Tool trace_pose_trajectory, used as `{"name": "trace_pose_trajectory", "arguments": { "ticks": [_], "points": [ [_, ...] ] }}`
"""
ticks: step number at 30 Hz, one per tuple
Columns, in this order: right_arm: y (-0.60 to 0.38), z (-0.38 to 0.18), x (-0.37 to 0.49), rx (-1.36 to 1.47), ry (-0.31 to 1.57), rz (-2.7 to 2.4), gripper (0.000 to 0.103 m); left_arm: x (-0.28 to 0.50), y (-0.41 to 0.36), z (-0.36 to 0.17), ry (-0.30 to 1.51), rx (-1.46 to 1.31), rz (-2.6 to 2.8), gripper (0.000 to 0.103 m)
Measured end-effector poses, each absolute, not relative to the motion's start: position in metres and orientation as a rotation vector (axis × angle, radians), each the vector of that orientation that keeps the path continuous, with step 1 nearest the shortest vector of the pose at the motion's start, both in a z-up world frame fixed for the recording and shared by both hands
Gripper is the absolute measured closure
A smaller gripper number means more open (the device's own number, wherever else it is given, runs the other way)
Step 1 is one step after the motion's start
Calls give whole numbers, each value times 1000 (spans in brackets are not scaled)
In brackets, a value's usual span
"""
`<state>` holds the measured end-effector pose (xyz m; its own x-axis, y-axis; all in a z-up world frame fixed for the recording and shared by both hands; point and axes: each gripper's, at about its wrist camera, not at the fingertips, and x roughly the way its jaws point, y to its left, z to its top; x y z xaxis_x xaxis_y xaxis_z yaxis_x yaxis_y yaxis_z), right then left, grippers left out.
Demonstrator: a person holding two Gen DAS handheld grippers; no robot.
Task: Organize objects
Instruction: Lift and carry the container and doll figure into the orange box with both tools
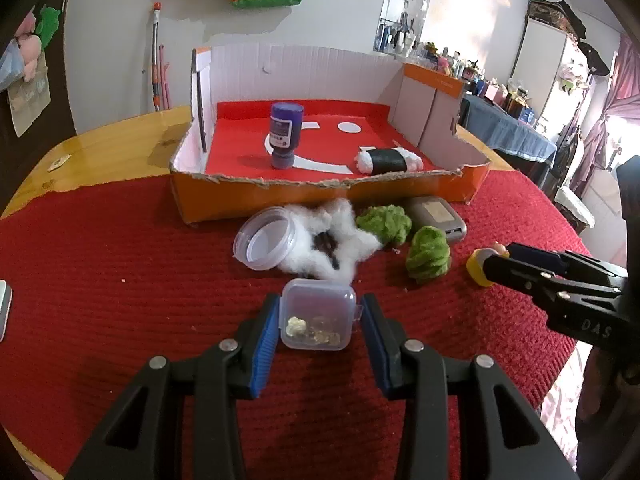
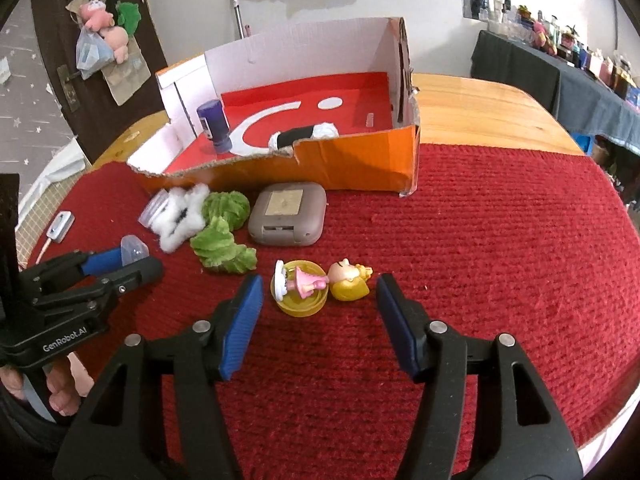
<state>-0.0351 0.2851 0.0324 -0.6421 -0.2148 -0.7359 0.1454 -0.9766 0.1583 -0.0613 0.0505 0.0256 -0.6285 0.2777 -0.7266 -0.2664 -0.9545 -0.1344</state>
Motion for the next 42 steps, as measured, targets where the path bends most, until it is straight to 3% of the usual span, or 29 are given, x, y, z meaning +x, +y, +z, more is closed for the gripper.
{"name": "trace_pose_trajectory", "arguments": {
  "ticks": [2, 42],
  "points": [
    [284, 33, -36, 1216, -125, -2673, 58, -60, 51, 27, -17, -1153, 2591, 61],
    [263, 87, -44, 1024, -63, -2670, 58, -80, 50, 77, -7, -1018, 2644, 61]
  ]
}}
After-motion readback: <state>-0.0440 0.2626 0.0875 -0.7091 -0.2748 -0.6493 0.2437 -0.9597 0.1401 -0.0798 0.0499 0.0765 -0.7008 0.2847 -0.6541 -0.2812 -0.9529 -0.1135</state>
